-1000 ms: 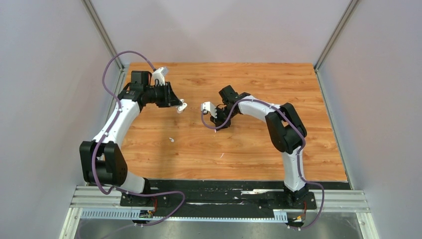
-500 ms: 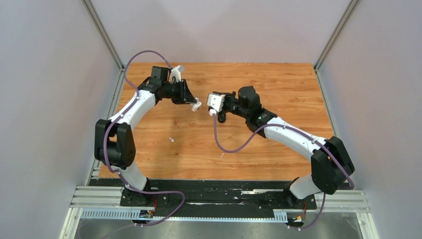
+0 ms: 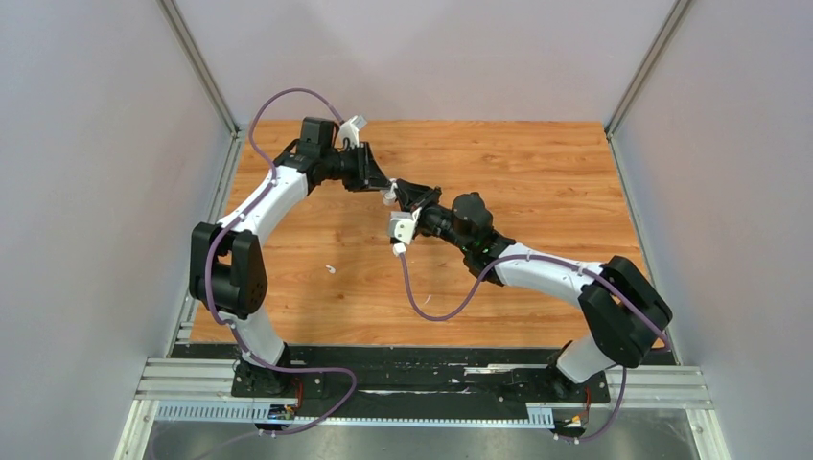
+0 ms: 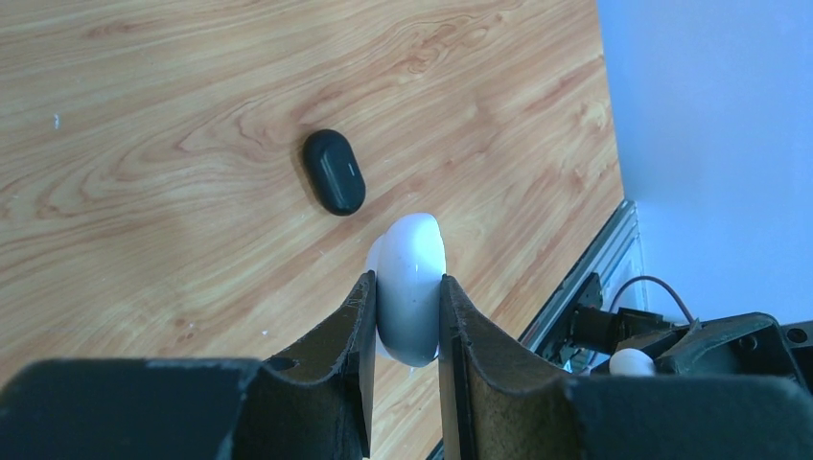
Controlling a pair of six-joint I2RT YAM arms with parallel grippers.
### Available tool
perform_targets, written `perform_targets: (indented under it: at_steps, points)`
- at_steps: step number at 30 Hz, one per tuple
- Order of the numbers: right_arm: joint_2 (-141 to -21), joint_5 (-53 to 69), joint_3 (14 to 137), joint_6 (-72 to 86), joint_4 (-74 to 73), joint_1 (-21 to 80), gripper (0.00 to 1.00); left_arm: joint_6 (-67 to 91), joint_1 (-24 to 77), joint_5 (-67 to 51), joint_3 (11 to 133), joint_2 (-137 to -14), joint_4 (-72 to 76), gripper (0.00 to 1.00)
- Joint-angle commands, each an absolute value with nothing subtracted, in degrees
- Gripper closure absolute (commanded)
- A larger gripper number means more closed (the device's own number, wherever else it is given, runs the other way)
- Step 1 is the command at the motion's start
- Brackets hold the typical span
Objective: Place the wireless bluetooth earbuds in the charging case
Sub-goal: Pick up the earbud from the center of the board.
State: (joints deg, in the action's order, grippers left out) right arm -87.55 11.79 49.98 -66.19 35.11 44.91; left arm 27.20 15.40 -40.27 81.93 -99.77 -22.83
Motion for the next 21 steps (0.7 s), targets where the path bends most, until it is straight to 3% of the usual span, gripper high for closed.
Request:
perform_targets:
  at_steps: [1, 21]
  points:
    - [-89.29, 9.96, 50.6, -68.99, 40.69, 44.91, 1.0, 28.08, 16.01, -41.94, 82.57, -98.19, -20.67, 1.0]
    - [-92.63, 10.99, 50.28, -73.86, 39.28, 44.91, 1.0, 28.61, 16.07, -48.03, 79.99, -95.87, -15.92, 1.0]
